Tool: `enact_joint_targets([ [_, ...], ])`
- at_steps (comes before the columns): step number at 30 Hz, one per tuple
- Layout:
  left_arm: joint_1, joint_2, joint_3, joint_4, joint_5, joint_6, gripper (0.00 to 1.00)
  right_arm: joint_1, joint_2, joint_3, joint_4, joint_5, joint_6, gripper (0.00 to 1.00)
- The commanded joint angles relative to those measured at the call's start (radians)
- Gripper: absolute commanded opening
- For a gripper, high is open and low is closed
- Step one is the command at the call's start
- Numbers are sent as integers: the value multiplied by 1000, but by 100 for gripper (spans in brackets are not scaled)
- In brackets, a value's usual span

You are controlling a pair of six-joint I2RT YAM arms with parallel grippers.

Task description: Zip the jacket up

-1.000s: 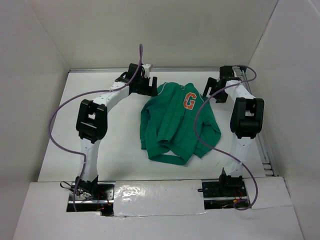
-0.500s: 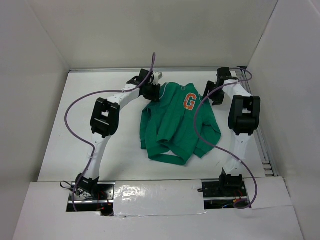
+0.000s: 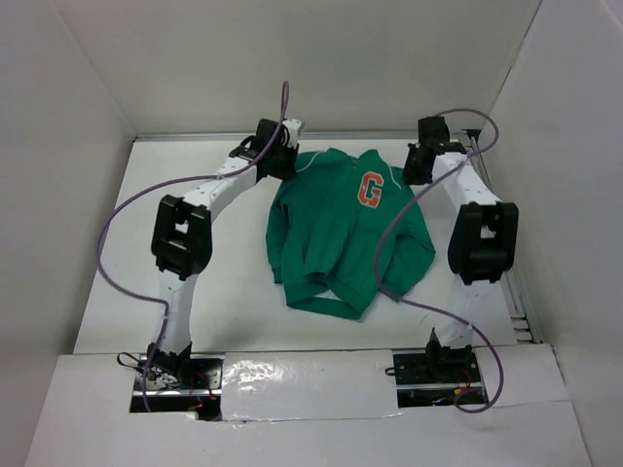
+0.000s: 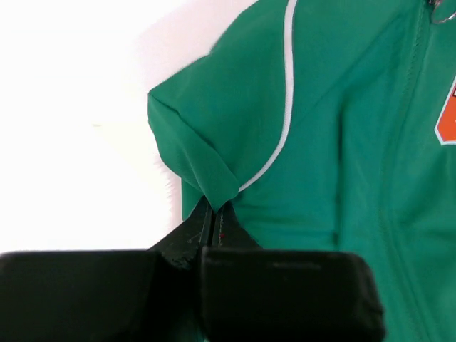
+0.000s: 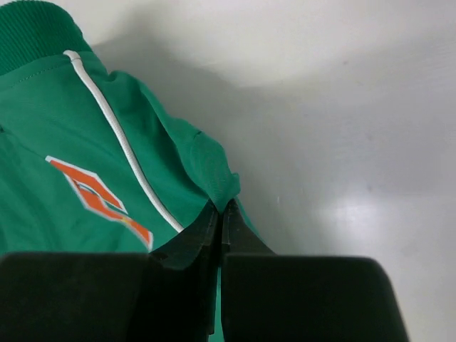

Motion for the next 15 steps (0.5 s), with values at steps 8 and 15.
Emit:
enact_joint_targets([
  [8,-117,-731,-352,329,-405,258,0,187,-826,-213,83,401,-62,0],
  [15,-291,-1169,-404,311,-462,362,0,278,-1161,-86,-17,396,-68,0],
])
